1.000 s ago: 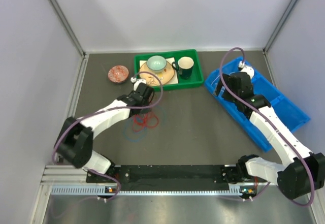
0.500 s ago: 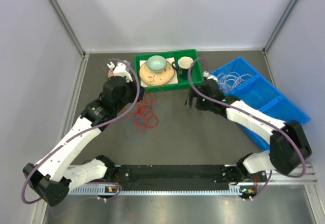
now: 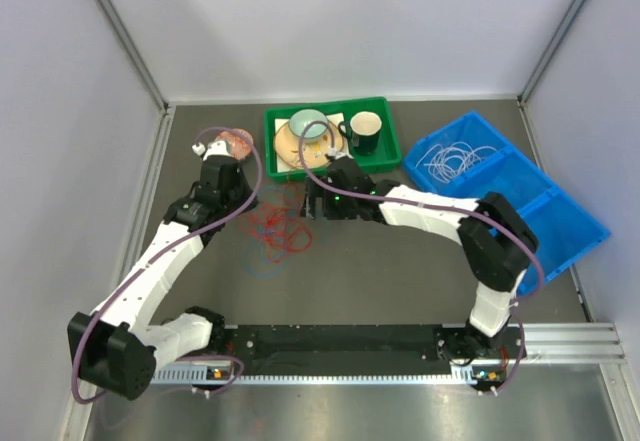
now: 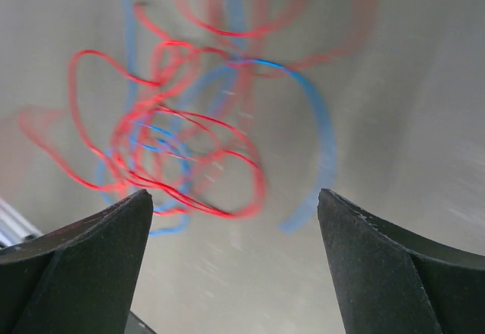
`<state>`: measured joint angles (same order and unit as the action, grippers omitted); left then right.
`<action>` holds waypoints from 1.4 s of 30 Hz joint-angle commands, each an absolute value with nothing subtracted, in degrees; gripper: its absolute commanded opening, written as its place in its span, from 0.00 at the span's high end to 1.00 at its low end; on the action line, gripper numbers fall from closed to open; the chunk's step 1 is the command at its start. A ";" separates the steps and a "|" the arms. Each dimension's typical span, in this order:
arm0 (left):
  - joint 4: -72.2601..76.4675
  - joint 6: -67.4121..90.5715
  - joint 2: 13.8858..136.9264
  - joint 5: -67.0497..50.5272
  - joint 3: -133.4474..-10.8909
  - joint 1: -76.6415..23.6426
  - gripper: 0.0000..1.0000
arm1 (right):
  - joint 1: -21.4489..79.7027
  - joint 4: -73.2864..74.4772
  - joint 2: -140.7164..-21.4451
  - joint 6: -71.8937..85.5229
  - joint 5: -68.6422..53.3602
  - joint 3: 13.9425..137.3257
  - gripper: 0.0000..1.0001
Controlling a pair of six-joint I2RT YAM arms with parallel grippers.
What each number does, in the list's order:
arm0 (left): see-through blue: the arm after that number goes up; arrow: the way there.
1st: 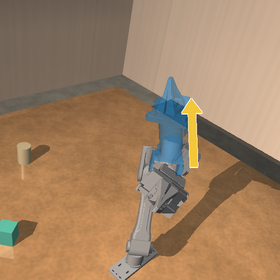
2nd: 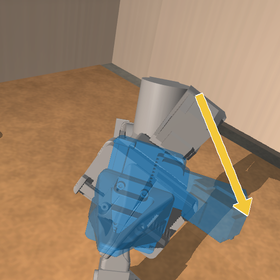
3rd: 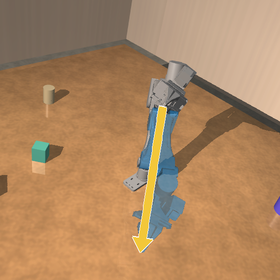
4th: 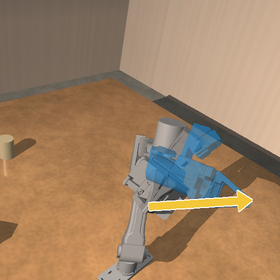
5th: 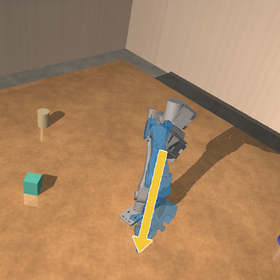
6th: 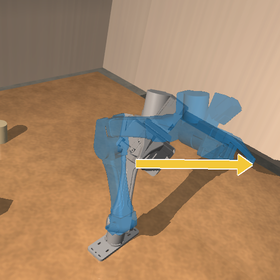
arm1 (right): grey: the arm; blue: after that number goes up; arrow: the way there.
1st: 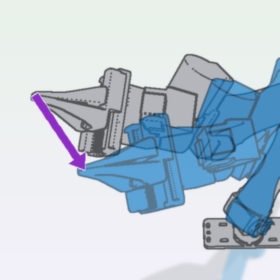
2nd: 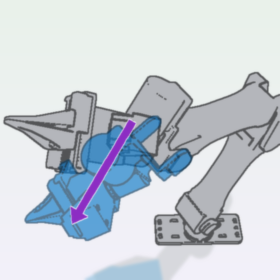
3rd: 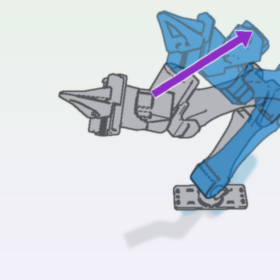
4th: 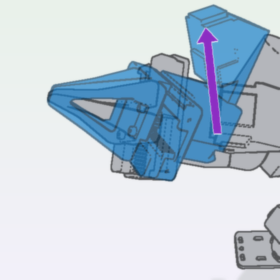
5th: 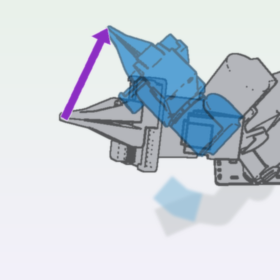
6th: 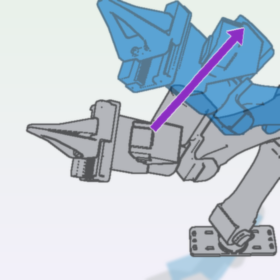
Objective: Untangle the cables
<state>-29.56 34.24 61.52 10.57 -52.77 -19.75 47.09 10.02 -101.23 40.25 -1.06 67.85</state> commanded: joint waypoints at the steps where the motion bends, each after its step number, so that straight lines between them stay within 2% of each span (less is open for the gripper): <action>1: -30.22 35.59 64.33 8.16 -53.26 -19.07 0.32 | 50.45 5.98 -107.30 42.45 -5.97 76.27 0.11; 3: -31.11 35.95 64.34 9.05 -54.14 -18.72 0.14 | 51.76 5.98 -110.55 43.06 -6.94 79.43 0.11; 4: -31.11 36.12 63.81 9.49 -54.14 -18.63 0.01 | 52.20 6.06 -111.52 43.15 -7.20 80.41 0.11; 8: -32.51 36.04 61.00 11.94 -55.63 -17.06 0.01 | 53.70 6.59 -115.31 43.77 -7.82 84.37 0.12; 12: -33.66 36.38 57.93 14.15 -56.25 -15.82 0.01 | 54.93 7.03 -118.99 44.91 -8.00 86.57 0.17; 17: -34.45 37.53 55.29 16.08 -55.72 -14.85 0.01 | 55.90 7.03 -121.29 45.70 -7.29 88.76 0.34; 18: -34.63 37.53 55.02 16.17 -55.64 -14.59 0.01 | 55.90 6.94 -121.72 45.88 -7.38 88.94 0.39; 21: -35.33 37.53 54.32 16.43 -55.72 -13.98 0.01 | 55.90 6.68 -121.55 46.32 -6.68 88.77 0.68; 22: -35.33 37.44 54.14 16.44 -55.64 -13.71 0.01 | 55.90 6.77 -120.42 46.23 -6.16 88.42 0.98; 25: -35.16 37.18 53.70 16.52 -55.37 -13.36 0.01 | 55.90 6.59 -116.82 44.40 -4.31 86.66 1.00; 37: -29.36 35.60 60.19 10.47 -50.10 -12.22 0.01 | 55.72 16.61 -78.51 31.20 8.96 74.54 1.00; 42: -23.48 33.76 65.03 0.37 -46.68 -12.30 0.01 | 55.55 20.21 -67.70 30.50 14.58 71.02 1.00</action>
